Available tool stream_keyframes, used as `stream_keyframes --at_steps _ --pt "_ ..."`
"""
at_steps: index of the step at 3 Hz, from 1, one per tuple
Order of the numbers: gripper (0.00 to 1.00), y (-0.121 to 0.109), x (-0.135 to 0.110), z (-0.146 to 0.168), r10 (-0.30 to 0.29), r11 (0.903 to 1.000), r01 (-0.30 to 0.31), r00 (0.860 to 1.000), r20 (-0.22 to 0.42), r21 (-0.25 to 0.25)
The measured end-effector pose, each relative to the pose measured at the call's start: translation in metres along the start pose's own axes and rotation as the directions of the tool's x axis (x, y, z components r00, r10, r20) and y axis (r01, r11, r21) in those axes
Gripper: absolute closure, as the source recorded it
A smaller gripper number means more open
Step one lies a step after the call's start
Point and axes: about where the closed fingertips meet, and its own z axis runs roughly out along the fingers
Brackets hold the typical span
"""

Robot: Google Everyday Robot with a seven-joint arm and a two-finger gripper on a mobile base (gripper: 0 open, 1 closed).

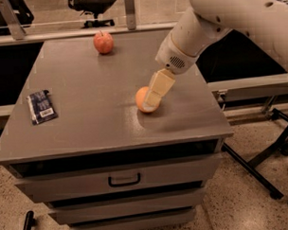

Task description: Move orange near apple

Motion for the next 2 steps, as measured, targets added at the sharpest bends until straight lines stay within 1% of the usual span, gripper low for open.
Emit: stream_keyframes --at_steps 1,2 --pt "0.00 0.000 -0.006 0.027 0.039 0.9984 -0.038 0.999 0.034 -0.043" --pt "0.20 0.003 -0.009 0.042 0.037 0.9983 -0.037 0.999 0.017 -0.046"
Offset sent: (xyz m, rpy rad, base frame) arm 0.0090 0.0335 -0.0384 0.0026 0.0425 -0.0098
